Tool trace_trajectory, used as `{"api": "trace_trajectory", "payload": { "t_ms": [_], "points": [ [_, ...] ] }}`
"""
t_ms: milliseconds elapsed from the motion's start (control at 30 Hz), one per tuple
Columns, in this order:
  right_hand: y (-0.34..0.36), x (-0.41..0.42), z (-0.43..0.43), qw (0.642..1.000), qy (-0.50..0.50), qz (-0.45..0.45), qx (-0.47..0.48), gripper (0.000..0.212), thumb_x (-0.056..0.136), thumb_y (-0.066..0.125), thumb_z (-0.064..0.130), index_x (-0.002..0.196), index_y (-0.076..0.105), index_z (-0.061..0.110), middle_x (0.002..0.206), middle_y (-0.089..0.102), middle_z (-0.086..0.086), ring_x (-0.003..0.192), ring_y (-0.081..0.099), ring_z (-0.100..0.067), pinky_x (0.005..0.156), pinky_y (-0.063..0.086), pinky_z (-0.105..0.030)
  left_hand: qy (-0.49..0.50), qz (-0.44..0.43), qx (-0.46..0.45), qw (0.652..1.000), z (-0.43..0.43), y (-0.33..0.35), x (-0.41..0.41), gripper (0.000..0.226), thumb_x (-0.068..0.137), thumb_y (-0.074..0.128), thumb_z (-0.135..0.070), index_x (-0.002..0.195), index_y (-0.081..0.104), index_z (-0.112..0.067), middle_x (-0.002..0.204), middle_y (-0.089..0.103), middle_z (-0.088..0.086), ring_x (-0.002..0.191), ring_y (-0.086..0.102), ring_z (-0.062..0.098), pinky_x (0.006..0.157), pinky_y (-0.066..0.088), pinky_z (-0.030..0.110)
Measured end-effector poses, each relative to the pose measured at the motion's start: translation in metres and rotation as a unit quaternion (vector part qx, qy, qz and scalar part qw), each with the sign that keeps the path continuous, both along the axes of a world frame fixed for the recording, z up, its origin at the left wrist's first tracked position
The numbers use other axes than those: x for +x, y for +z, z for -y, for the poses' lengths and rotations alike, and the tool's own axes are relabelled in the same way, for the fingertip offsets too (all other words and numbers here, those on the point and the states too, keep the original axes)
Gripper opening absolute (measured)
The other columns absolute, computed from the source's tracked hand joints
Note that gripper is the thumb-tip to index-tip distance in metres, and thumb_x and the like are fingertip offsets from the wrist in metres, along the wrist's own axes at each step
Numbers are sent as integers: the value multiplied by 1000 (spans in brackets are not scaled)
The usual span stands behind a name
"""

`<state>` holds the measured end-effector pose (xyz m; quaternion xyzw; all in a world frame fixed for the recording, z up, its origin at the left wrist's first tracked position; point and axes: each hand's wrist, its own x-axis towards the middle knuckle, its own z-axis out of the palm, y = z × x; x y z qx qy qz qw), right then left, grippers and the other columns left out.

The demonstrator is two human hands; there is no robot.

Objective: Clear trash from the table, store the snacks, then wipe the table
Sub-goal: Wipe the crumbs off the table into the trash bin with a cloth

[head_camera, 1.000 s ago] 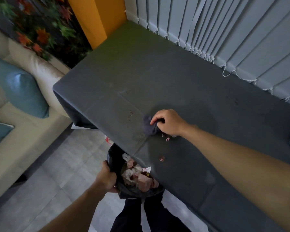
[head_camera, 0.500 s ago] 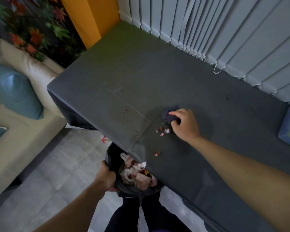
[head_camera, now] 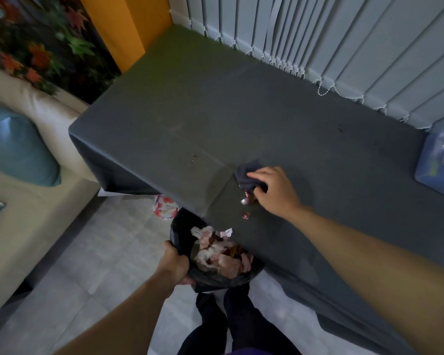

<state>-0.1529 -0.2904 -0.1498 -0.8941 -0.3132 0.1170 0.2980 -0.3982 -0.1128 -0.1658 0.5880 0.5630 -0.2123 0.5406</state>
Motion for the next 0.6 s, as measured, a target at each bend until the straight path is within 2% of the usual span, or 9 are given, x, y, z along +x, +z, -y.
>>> {"api": "trace_trajectory", "payload": {
  "t_ms": [233, 433, 500, 600],
  "points": [
    [-2, -93, 4, 997, 62, -47, 11, 36, 86, 62, 20, 120, 71, 16, 110, 64, 8, 108, 46, -12, 95, 43, -28, -3, 17, -16, 1000, 5, 2, -9, 34, 96, 46, 3, 120, 32, -17, 115, 51, 13, 94, 68, 43, 65, 62, 57],
    [1, -150, 6, 994, 111, -13, 1, 38, 83, 51, 22, 113, 72, 12, 107, 67, 1, 106, 53, -22, 89, 50, -35, 1, 38, -23, 999, 6, 1, -20, 33, 96, 46, 6, 118, 34, -16, 117, 51, 12, 95, 68, 39, 54, 62, 46],
    [5, -161, 5, 991, 130, -9, -15, 38, 85, 46, 21, 116, 66, 12, 111, 65, -3, 105, 54, -24, 88, 50, -40, 8, 45, -27, 999, 6, 0, -24, 32, 96, 47, 6, 117, 35, -16, 116, 53, 13, 93, 68, 37, 55, 62, 48],
    [8, -174, 0, 991, 110, -50, -59, 37, 91, 40, 24, 122, 55, 12, 119, 59, -7, 110, 53, -26, 90, 49, -43, -1, 43, -29, 999, 5, -1, -30, 33, 96, 51, 1, 118, 35, -17, 117, 54, 14, 92, 69, 36, 61, 63, 50]
  ]
}}
